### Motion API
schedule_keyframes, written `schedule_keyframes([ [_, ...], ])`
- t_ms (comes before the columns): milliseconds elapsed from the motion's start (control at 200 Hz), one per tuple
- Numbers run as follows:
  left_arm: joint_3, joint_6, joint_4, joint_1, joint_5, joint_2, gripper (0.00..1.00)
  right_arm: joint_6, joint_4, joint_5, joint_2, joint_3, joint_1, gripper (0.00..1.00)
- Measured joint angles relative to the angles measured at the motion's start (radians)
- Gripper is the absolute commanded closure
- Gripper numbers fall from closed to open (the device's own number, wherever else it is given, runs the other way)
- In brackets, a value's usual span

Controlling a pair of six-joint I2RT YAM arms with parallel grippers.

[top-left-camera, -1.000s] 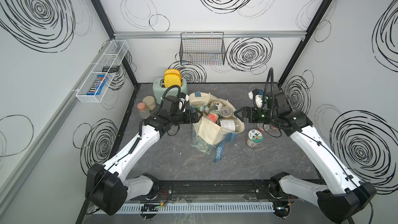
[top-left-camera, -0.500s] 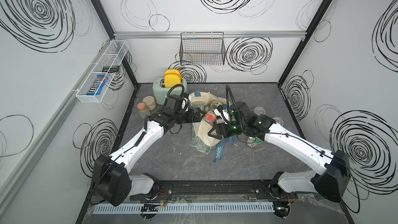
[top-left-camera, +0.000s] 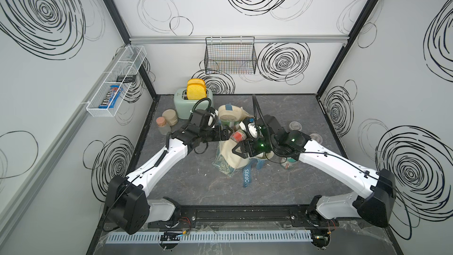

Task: Take out the seed jars from the canvas bag
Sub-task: Adjust the canvas bag at the center of the board, then pick up the seed jar from the canvas bag.

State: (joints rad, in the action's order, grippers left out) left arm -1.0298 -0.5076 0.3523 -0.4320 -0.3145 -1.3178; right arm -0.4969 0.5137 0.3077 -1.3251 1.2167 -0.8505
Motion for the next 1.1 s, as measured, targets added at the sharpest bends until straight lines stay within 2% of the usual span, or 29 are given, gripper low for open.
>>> schedule_keyframes([
  [175, 0.013, -0.006, -0.002, 0.0, 0.001, 0.051, 0.03, 0.033, -0.04, -0.091, 0.053, 0.025, 0.039, 0.24],
  [355, 0.013, -0.005, -0.003, 0.004, 0.01, 0.074, 0.0, 0.088, -0.063, -0.141, -0.008, 0.032, 0.095, 0.25],
  [500, 0.015, -0.005, -0.003, 0.024, 0.016, 0.055, 0.09, 0.127, -0.062, -0.152, -0.087, 0.032, 0.089, 0.24],
  [670, -0.01, 0.008, -0.023, 0.031, 0.031, -0.005, 0.32, 0.146, -0.062, -0.157, -0.131, 0.048, 0.074, 0.22],
  [906, -0.01, 0.013, -0.054, 0.017, 0.022, 0.003, 0.82, 0.165, -0.059, -0.166, -0.143, 0.08, 0.064, 0.17],
  [976, 0.0, 0.014, -0.043, 0.014, 0.025, 0.025, 0.89, 0.169, -0.058, -0.167, -0.15, 0.084, 0.064, 0.16],
  [1101, 0.024, 0.011, -0.032, 0.013, 0.029, 0.061, 0.93, 0.172, -0.056, -0.172, -0.179, 0.097, 0.064, 0.16],
])
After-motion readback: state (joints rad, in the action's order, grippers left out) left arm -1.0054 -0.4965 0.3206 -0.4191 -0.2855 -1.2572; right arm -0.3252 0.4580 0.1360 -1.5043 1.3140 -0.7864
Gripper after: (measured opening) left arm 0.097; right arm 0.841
